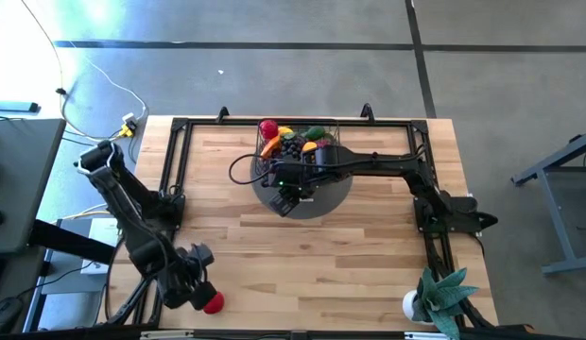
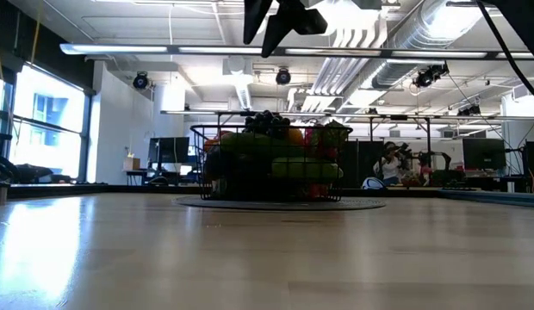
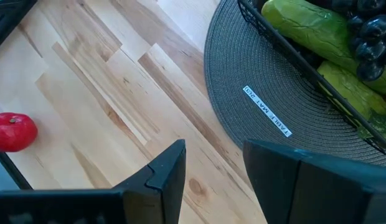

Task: Build produce basket
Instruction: Put the red tomato into the black wire basket

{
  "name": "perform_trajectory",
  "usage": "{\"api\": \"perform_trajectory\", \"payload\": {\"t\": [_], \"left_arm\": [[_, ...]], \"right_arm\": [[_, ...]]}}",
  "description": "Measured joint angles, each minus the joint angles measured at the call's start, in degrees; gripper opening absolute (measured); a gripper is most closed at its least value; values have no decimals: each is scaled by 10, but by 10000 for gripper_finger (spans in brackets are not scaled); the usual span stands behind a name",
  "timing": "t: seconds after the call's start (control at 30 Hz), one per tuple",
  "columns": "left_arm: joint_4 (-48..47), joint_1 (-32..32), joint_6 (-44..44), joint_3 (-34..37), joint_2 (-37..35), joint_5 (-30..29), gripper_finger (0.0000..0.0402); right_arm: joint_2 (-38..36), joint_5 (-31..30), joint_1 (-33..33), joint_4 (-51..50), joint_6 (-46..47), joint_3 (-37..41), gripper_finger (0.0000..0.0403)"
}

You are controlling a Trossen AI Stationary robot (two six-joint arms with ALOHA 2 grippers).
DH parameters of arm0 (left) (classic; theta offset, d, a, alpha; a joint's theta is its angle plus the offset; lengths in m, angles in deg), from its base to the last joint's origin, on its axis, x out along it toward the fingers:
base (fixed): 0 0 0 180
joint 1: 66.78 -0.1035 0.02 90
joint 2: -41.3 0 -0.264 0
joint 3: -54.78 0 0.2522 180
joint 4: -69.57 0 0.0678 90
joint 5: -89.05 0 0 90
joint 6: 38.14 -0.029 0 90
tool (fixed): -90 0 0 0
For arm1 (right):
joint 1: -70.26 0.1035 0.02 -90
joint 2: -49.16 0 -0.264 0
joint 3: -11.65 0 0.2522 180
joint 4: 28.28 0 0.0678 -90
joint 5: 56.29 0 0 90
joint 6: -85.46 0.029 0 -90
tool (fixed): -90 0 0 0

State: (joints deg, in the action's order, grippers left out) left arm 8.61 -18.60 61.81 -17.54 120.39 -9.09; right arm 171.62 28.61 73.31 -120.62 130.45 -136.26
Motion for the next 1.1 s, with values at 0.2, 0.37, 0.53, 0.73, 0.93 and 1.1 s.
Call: {"api": "perform_trajectory", "payload": {"t": [0.2,0.37,0.53,0.73,0.93,1.1], "left_arm": [[39,0,-15,0,49,11,353],[41,0,-11,0,81,34,353],[59,0,-11,0,107,37,353],[70,0,-16,0,133,57,353],[93,0,-16,0,161,88,353],[102,0,-16,0,183,91,353]], "right_arm": [[0,-9,0,0,0,0,145],[0,-9,-1,0,0,0,145],[0,-9,-1,0,-2,0,145],[0,-9,-1,2,-3,0,145],[0,-9,-1,7,-4,0,145],[0,-9,-1,10,-4,0,145]]}}
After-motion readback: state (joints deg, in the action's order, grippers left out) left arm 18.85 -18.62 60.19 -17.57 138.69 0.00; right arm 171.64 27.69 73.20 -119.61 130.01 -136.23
